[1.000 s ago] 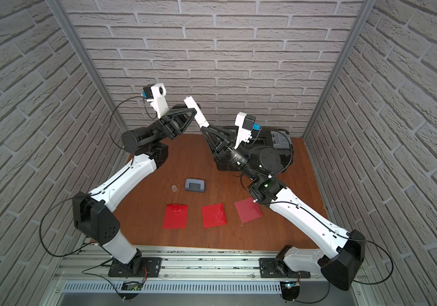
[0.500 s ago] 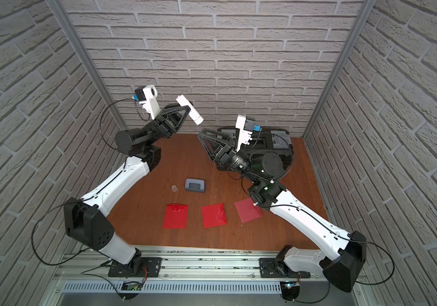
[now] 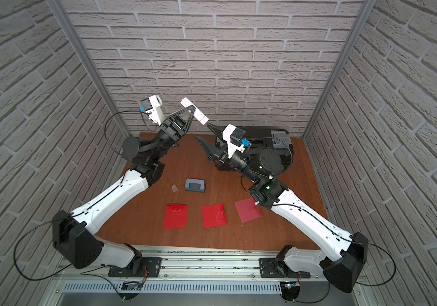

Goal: Seal the envelope with a glue stick
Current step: Unscrew the glue stick.

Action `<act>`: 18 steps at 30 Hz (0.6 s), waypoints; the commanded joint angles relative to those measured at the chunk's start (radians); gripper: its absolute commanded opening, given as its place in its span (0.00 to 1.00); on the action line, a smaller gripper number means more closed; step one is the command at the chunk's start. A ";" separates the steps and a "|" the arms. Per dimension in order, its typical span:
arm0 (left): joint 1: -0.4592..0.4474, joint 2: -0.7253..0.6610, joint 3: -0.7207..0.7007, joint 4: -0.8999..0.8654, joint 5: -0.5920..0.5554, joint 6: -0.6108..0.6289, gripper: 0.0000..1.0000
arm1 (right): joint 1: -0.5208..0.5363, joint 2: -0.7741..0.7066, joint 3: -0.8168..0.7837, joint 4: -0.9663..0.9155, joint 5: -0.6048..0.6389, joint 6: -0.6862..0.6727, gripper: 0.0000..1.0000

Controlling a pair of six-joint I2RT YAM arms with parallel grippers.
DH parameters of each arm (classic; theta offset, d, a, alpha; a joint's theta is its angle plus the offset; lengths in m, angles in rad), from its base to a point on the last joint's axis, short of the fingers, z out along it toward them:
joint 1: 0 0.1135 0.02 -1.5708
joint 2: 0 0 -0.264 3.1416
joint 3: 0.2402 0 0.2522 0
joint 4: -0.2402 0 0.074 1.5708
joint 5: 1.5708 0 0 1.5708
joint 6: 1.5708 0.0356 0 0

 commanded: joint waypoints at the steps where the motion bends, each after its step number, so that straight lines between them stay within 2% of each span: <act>1: -0.016 -0.004 0.008 0.005 -0.053 0.021 0.00 | 0.005 0.018 0.015 0.099 -0.024 -0.150 0.53; 18: -0.018 -0.019 -0.019 -0.023 -0.066 0.031 0.00 | 0.006 0.026 0.022 0.075 0.001 -0.152 0.49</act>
